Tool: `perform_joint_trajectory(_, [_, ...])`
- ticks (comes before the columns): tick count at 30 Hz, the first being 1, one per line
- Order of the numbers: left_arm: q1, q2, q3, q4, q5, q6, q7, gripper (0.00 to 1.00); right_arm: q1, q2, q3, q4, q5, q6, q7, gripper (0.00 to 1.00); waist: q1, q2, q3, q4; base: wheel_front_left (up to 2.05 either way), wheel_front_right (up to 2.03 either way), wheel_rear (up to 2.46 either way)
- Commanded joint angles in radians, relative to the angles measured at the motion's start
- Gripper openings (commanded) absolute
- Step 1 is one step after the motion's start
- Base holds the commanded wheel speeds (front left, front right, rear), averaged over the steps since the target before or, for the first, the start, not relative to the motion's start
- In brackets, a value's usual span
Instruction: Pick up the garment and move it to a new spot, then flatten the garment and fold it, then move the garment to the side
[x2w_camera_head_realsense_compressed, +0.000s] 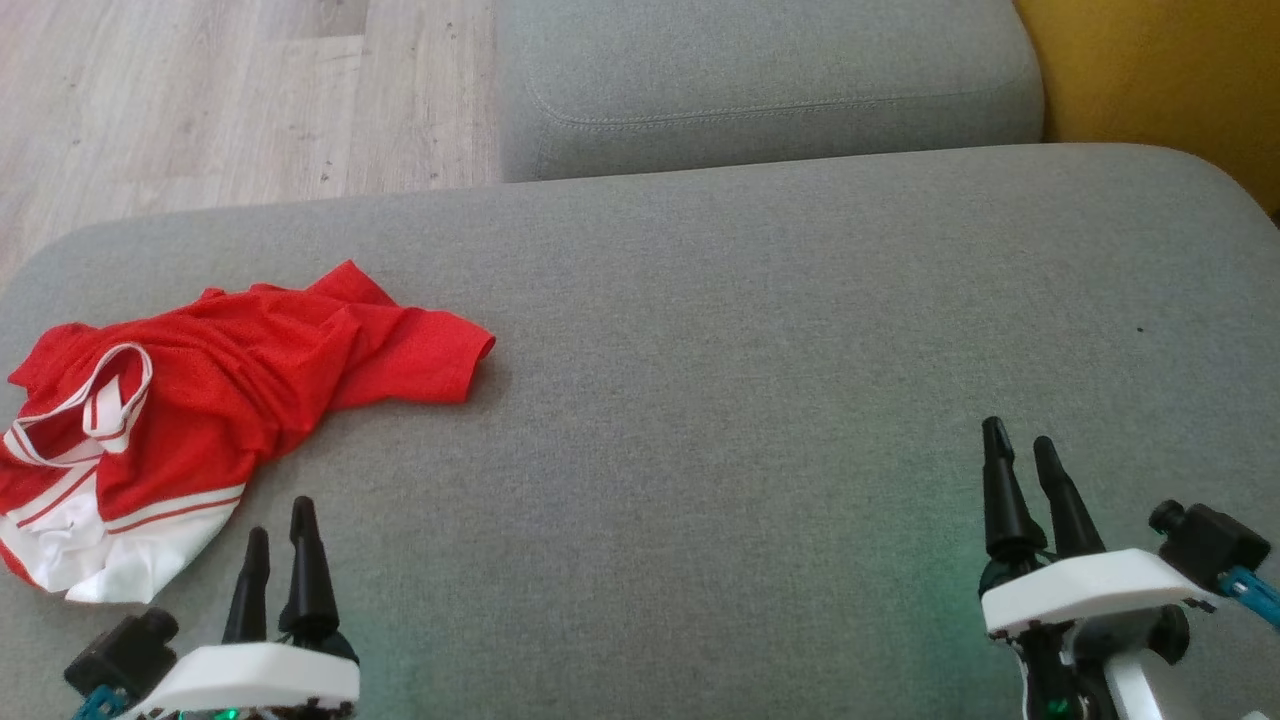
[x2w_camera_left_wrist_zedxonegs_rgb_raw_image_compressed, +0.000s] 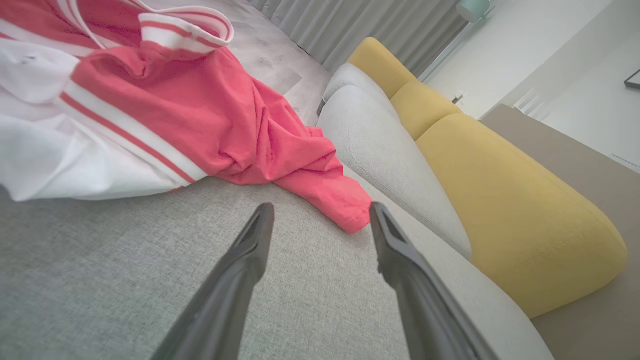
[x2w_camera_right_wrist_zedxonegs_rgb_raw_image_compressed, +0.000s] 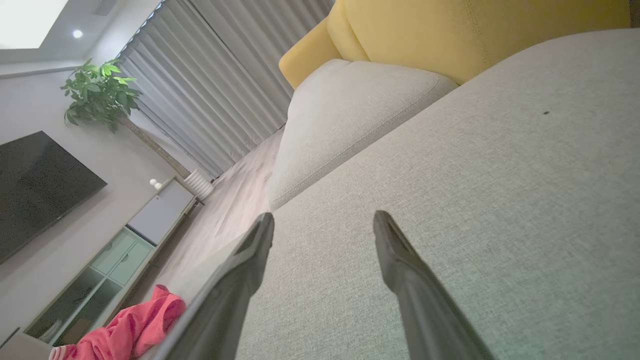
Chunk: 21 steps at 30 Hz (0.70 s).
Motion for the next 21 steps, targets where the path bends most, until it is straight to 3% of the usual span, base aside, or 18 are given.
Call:
perform_joint_trajectory(1, [-0.024, 0.020, 0.013, -0.031, 0.032, -0.004, -0.015, 1.00, -0.051, -0.007, 0.020, -0.038, -0.037, 0.004, -0.015, 1.00, 0.0000, 0.0000, 0.000, 0.000, 0.00, 0.00, 0.00])
perform_joint_trajectory(21, [-0.001, 0.050, -0.016, -0.022, 0.260, -0.005, -0.073, 1.00, -0.050, -0.009, 0.049, -0.028, -0.319, 0.006, -0.074, 1.00, 0.0000, 0.0000, 0.001, -0.008, 0.00, 0.00, 0.00])
